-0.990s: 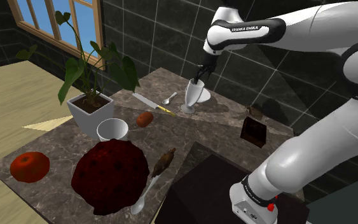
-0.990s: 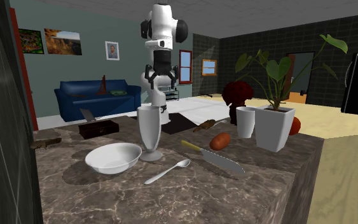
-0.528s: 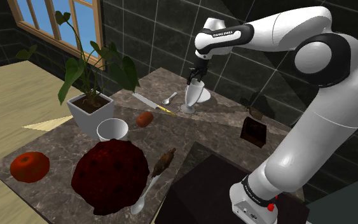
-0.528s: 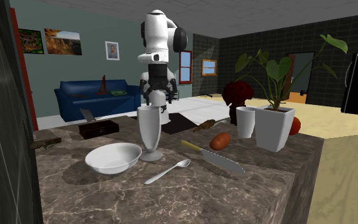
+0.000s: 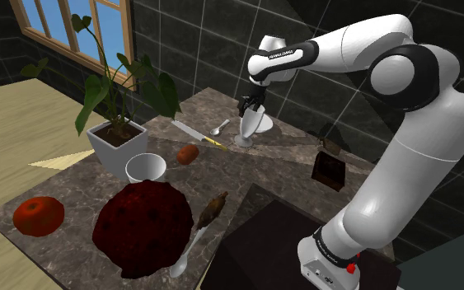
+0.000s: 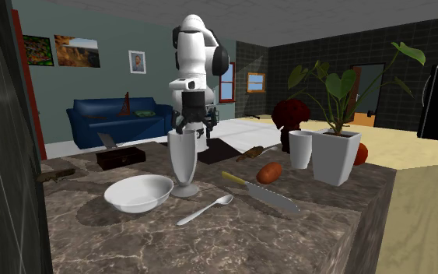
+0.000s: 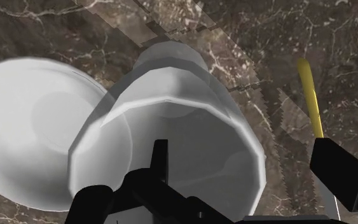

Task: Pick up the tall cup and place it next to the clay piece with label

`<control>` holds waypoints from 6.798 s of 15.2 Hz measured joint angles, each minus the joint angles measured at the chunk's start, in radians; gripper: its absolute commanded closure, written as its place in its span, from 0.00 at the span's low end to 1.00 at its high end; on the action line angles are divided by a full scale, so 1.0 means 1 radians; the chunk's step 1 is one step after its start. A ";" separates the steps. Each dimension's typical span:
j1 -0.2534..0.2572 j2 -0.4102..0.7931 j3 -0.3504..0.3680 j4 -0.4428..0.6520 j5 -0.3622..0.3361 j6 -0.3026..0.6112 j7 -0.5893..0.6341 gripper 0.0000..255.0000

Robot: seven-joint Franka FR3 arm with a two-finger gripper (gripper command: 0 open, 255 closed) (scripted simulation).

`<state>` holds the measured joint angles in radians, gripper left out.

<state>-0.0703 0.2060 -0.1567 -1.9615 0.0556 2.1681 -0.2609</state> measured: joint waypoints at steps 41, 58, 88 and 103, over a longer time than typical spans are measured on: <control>0.003 -0.088 -0.004 0.197 -0.021 -0.283 0.017 1.00; 0.000 -0.087 -0.006 0.426 -0.022 -0.511 0.020 1.00; -0.193 -0.011 -0.133 0.492 0.015 -0.514 -0.297 1.00; -0.420 0.230 -0.213 0.613 0.114 -0.418 -0.603 1.00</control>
<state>-0.4905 0.4362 -0.3694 -1.3485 0.1698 1.7496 -0.8640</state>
